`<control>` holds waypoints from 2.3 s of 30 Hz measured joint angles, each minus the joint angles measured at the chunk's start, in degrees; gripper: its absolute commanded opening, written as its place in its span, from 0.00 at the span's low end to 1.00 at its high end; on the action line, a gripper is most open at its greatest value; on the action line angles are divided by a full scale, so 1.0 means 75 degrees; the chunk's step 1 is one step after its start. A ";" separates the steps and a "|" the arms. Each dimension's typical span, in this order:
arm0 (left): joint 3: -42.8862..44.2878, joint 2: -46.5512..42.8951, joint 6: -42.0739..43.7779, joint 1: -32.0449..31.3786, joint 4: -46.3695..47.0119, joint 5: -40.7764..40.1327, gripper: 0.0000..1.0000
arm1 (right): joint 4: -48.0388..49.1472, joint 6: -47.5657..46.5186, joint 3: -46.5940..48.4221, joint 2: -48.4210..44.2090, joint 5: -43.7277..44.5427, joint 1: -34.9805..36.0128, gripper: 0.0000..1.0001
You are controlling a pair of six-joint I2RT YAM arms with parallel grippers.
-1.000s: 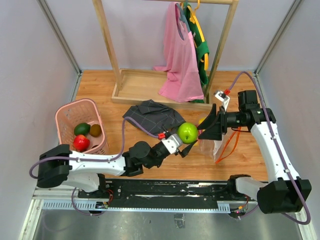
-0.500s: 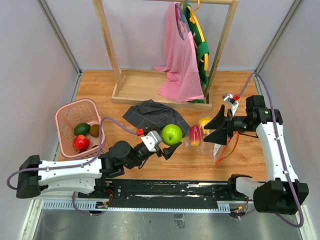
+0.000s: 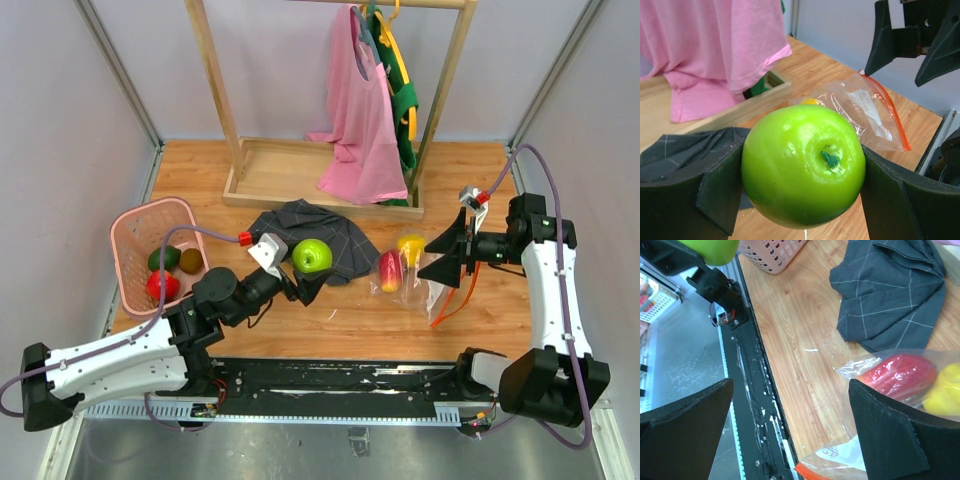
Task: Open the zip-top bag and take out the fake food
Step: Pick up the fake fruit from the zipper food storage bag, then place the fake fruit in the bin.
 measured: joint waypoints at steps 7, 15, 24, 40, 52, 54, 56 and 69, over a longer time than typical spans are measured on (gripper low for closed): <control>0.0326 -0.0315 -0.0723 0.0510 -0.1020 0.0213 0.00 | 0.0414 -0.0210 -0.0006 -0.0050 0.0449 -0.0012 0.98; 0.0455 -0.0714 -0.1475 0.0784 -0.1676 -0.0032 0.00 | 0.2841 0.1568 -0.0487 -0.0705 0.1419 -0.0050 0.98; 0.0863 -0.1023 -0.2200 0.1239 -0.2419 -0.0656 0.00 | 0.4561 0.3104 -0.0425 -0.0729 0.1967 -0.0050 0.98; 0.3019 0.0058 -0.1865 0.3663 -0.4520 -0.0784 0.00 | 0.4966 0.3316 -0.0752 -0.0574 0.1530 -0.0169 0.98; 0.3888 0.0866 -0.1883 0.6761 -0.5616 0.1017 0.00 | 0.4960 0.3316 -0.0752 -0.0551 0.1545 -0.0166 0.98; 0.3885 0.0880 -0.1990 0.7283 -0.5651 0.1367 0.01 | 0.4960 0.3316 -0.0752 -0.0516 0.1550 -0.0166 0.98; 0.3856 0.0909 -0.2104 0.7761 -0.5651 0.1673 0.00 | 0.4957 0.3316 -0.0752 -0.0495 0.1565 -0.0166 0.98; 0.2404 0.0970 -0.3092 1.0334 -0.5158 0.3092 0.01 | 0.4948 0.3316 -0.0758 -0.0487 0.1623 -0.0166 0.98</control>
